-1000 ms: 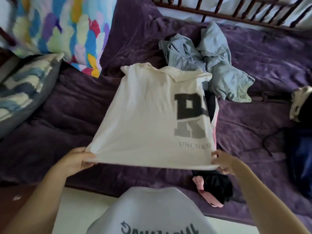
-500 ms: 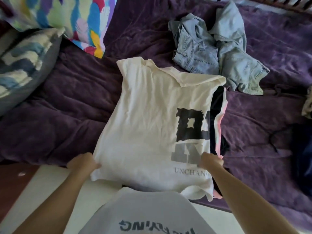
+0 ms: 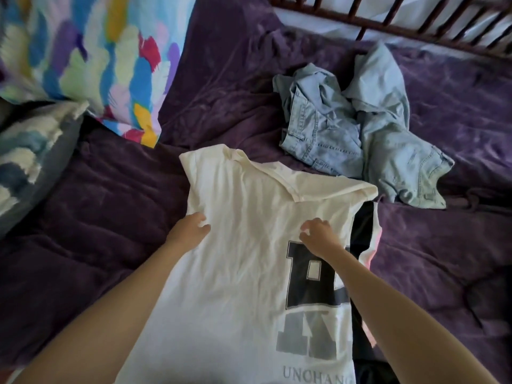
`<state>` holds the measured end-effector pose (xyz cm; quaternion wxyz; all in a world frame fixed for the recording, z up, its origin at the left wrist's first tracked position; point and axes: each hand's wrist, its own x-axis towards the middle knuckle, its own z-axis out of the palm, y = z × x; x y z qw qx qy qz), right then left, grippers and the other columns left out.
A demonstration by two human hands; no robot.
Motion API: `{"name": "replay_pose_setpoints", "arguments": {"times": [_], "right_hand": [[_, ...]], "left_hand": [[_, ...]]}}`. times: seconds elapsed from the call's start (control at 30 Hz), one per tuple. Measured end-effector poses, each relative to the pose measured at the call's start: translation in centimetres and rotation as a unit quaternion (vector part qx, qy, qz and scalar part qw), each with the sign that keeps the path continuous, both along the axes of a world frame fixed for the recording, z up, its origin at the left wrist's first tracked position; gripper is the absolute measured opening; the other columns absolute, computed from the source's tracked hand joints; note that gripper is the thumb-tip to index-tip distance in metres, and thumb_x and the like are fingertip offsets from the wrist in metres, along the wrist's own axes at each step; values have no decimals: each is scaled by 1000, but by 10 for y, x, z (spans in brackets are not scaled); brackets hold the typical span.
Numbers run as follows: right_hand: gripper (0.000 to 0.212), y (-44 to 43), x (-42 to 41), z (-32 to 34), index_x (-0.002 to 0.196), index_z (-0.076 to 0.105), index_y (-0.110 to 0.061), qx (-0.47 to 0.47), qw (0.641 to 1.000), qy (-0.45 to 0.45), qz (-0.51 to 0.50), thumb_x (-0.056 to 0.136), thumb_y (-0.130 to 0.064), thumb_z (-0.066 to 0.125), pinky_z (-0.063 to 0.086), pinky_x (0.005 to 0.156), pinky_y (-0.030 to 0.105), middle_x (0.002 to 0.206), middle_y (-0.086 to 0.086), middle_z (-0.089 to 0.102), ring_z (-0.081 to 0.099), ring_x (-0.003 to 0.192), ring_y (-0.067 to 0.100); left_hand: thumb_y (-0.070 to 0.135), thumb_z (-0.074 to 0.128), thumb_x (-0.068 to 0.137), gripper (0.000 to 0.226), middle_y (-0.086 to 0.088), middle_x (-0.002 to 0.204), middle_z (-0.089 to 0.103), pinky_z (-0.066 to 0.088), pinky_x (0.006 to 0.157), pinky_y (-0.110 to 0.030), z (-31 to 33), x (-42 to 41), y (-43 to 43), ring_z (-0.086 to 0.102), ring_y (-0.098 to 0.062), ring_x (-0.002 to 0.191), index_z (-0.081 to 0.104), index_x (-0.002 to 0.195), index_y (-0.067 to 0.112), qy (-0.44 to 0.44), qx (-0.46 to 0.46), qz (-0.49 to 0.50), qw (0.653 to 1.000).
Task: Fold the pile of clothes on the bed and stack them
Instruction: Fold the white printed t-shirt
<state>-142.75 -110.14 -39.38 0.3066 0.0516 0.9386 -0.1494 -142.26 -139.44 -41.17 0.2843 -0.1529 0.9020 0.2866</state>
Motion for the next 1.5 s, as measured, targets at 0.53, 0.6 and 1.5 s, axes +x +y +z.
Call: {"name": "replay_pose_setpoints", "arguments": {"times": [0.53, 0.6, 1.5], "right_hand": [[72, 81, -185, -36, 149, 12, -28, 107, 988, -2, -113, 90, -29, 53, 25, 109, 48, 154, 8, 13, 20, 139, 34], [73, 90, -184, -48, 148, 16, -26, 99, 980, -32, -170, 87, -34, 55, 29, 108, 48, 151, 13, 23, 29, 134, 37], [47, 140, -171, 8, 123, 56, -12, -146, 958, -79, -233, 83, -36, 65, 41, 91, 47, 131, 14, 53, 51, 113, 34]], "left_hand": [[27, 60, 88, 79, -15, 154, 16, 26, 109, -51, -49, -183, -34, 20, -40, 138, 11, 150, 20, 35, -95, 30, 994], [24, 63, 86, 78, -15, 150, 27, 28, 109, -50, -57, -192, -42, 26, -38, 136, 17, 149, 19, 15, -39, 79, 996], [65, 66, 46, 64, 3, 96, 56, 35, 93, -33, -2, -191, -109, 52, -24, 103, 55, 86, 17, -173, -160, -169, 957]]}}
